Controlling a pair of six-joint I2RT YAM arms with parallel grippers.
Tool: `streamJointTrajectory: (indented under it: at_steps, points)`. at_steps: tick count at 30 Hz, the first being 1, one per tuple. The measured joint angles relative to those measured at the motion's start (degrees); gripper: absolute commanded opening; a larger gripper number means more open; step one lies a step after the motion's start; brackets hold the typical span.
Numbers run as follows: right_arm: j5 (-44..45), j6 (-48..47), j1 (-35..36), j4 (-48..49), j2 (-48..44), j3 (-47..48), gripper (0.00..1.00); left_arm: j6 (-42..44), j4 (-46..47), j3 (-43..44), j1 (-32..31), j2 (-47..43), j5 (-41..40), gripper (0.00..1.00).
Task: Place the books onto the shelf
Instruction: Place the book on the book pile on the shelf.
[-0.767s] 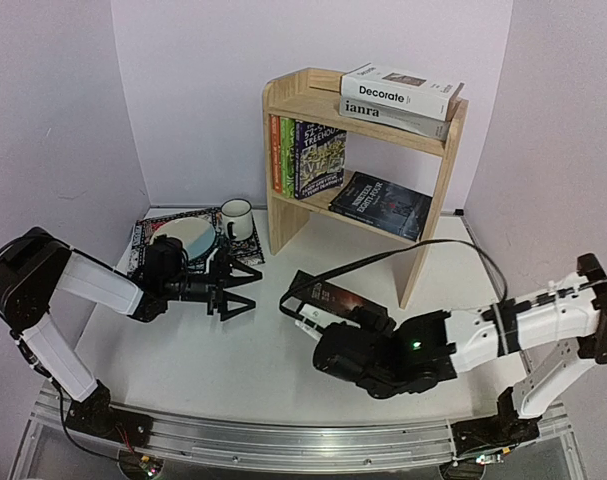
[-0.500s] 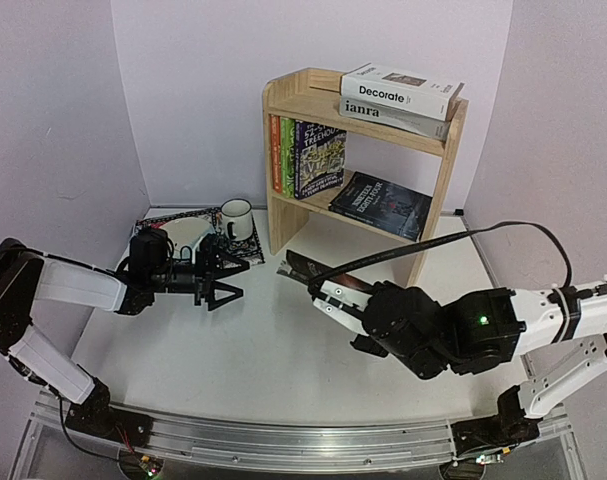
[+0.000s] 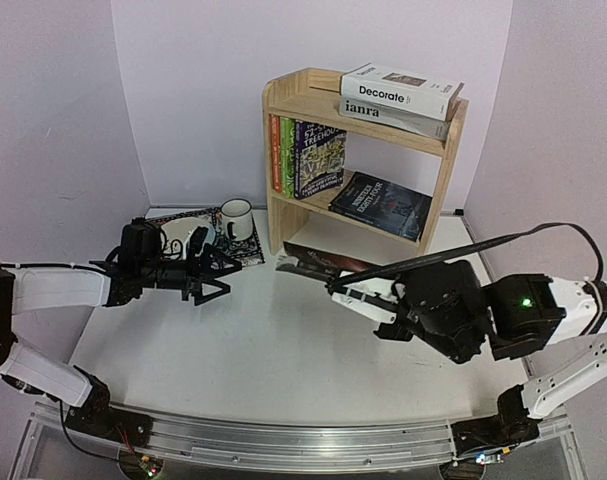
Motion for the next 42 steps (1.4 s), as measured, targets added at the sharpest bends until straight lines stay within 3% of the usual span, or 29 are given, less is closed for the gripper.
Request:
streamJointTrajectory:
  at_steps: [6,14,31,42]
  points:
    - [0.4,-4.1,-0.2,-0.4,-5.4,4.0,0.0,10.5,-16.5,7.8,0.1,-4.3,-9.0,1.0]
    - [2.5,-10.4,-3.5,-0.6,-2.2,10.3,0.0,16.2,-25.0,9.4,0.2,-8.0,-14.5,0.99]
    - [0.2,-20.3,-21.6,0.0,17.1,25.4,0.0,17.5,-27.7,9.4,0.2,-8.8,-16.0,0.99]
    - [1.1,-26.2,-27.4,3.7,25.6,28.1,0.0,18.4,-27.8,8.9,0.2,-10.7,-16.8,0.99]
